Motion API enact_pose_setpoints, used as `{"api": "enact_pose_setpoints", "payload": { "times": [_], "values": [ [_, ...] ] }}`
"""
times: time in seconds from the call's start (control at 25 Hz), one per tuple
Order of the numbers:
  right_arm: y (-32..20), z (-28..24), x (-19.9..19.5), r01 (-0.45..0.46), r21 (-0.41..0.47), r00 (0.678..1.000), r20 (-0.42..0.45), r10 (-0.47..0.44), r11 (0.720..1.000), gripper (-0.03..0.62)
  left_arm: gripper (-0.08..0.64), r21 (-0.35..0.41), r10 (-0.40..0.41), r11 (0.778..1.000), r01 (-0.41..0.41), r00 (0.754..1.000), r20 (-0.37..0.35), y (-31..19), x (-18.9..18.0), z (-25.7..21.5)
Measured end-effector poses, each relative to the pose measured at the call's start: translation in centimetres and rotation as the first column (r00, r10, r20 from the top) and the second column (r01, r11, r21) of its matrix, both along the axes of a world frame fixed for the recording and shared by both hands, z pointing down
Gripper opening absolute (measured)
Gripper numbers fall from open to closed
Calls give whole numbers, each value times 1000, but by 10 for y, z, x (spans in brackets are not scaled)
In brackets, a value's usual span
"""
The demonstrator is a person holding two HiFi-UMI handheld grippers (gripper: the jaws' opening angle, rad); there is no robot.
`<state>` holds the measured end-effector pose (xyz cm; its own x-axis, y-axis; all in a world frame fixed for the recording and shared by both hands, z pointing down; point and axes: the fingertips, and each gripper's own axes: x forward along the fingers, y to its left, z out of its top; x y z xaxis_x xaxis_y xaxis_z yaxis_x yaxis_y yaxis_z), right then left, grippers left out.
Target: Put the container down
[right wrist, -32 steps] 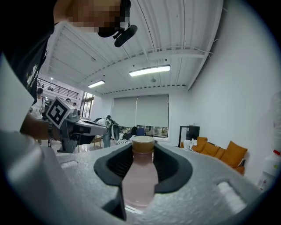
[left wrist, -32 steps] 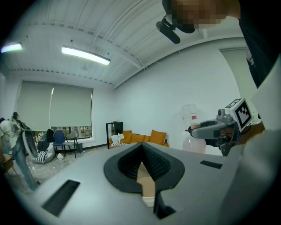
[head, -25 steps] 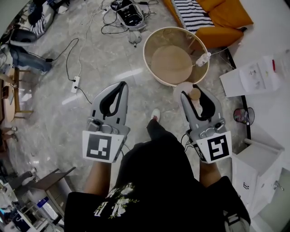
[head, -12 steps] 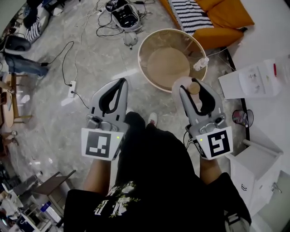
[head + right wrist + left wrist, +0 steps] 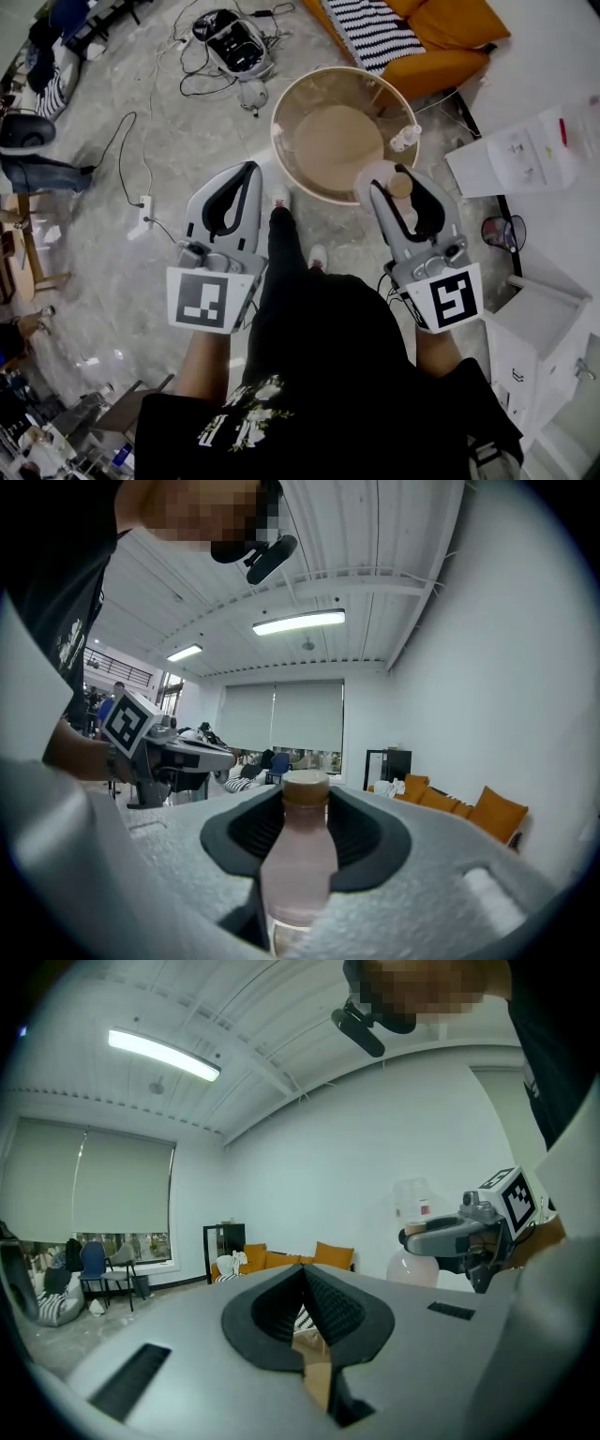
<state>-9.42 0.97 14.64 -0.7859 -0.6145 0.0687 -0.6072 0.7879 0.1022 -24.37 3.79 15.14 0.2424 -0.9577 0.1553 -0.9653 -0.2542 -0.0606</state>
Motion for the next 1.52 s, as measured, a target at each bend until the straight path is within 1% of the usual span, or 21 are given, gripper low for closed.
{"api": "enact_pose_setpoints", "payload": {
  "times": [0.12, 0.24, 0.4, 0.56, 0.68, 0.84, 0.92, 1.04, 1.2, 1.28, 1.4, 1.48, 1.52],
  "values": [
    [-26, 6, -2, -26, -5, 1000, -1, 26, 1000, 135, 12, 3, 23, 1000, -23, 1000, 0, -31, -4, 4],
    [-50, 15, -4, -59, -27, 998, -4, 59, 998, 135, 12, -15, 55, 998, -55, 998, -5, -58, -5, 12],
    [-88, 16, -17, -105, -35, 994, -9, 105, 994, 135, 12, -25, 113, 993, -113, 994, -4, -104, -14, 10],
    [-130, 12, -24, -172, -41, 985, -7, 172, 984, 135, 12, -35, 196, 980, -195, 981, 1, -157, -17, 7],
    [-158, 15, -22, -238, -53, 971, -12, 238, 970, 135, 12, -47, 271, 961, -271, 962, 4, -195, -12, 9],
    [-191, 23, -14, -344, -77, 939, -28, 343, 936, 135, 12, -55, 373, 926, -372, 928, -7, -244, -1, 14],
    [-208, 29, -7, -393, -91, 919, -37, 392, 915, 135, 12, -60, 423, 904, -422, 906, -5, -268, 8, 18],
    [-234, 39, 6, -477, -115, 879, -48, 475, 871, 135, 12, -80, 508, 859, -506, 861, 7, -298, 25, 31],
    [-256, 51, 26, -585, -122, 811, -54, 583, 802, 135, 12, -110, 603, 792, -600, 798, -11, -324, 49, 52],
    [-263, 59, 37, -615, -129, 788, -59, 613, 778, 135, 12, -117, 635, 765, -633, 772, -19, -333, 64, 61],
    [-270, 76, 56, -641, -151, 766, -72, 638, 753, 135, 12, -132, 671, 733, -668, 741, -22, -343, 87, 77],
    [-273, 92, 68, -653, -171, 756, -83, 649, 738, 135, 12, -156, 689, 714, -682, 725, -16, -348, 102, 92],
    [-274, 101, 75, -656, -183, 752, -88, 653, 732, 135, 12, -167, 692, 710, -684, 721, -15, -351, 109, 100]
  ]
}}
